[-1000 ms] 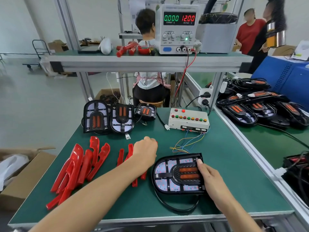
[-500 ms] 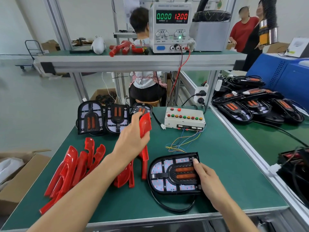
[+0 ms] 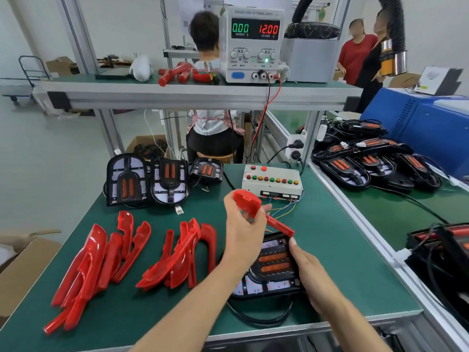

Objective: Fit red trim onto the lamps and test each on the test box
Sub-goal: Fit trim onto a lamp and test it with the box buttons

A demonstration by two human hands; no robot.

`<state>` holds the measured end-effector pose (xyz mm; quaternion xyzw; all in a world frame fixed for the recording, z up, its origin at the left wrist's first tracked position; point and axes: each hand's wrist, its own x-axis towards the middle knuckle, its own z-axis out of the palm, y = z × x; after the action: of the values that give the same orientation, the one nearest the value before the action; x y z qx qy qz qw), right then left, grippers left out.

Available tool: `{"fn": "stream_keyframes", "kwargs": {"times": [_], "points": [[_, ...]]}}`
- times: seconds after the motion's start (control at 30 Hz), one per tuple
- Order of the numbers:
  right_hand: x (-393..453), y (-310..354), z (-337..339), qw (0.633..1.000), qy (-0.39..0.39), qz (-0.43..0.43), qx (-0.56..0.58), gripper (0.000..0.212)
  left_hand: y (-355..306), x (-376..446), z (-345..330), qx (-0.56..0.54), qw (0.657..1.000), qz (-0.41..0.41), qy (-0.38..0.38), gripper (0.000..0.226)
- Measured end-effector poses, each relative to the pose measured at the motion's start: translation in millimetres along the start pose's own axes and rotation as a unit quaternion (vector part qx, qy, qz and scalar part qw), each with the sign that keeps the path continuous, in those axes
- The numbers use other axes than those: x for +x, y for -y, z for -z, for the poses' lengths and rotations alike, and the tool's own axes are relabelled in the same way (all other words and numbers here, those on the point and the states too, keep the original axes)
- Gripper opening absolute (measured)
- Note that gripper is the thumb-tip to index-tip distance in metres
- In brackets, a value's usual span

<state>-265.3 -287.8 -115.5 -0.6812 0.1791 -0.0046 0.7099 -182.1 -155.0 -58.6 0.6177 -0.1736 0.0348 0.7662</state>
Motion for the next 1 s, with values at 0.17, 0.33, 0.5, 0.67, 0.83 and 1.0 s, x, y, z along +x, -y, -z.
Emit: {"fn": "stream_keyframes", "kwargs": {"times": [0.17,0.33,0.5,0.67,0.83,1.0], "points": [[3.6,-1.2,2.4,1.000,-0.010,-0.020,-0.001,0.076,7.5,-5.4,3.3,-0.004,0.999,0.026,-0.025,0.037],[4.2,1.8,1.6,0.999,-0.026,-0.021,0.017,0.078,11.0,-14.7,14.0,-0.079,0.997,0.023,-0.002,0.038],[7.5,5.9,0.3,0.998,-0.039,-0.047,0.026,0.081,17.7,-23.0,24.8,-0.035,0.996,-0.005,0.085,0.032],[9.0,4.9,-0.1,0.996,-0.062,-0.047,0.036,0.074,11.5,-14.3,47.3,0.121,0.958,-0.083,0.246,0.038],[7.9,4.8,0.8,0.996,-0.061,-0.051,0.042,0.074,-2.2,-6.3,61.3,0.278,0.857,-0.216,0.376,0.017],[7.0,6.3,-0.7,0.995,-0.070,-0.056,0.038,0.071,-16.2,-9.7,68.5,0.382,0.750,-0.226,0.490,0.047]]}}
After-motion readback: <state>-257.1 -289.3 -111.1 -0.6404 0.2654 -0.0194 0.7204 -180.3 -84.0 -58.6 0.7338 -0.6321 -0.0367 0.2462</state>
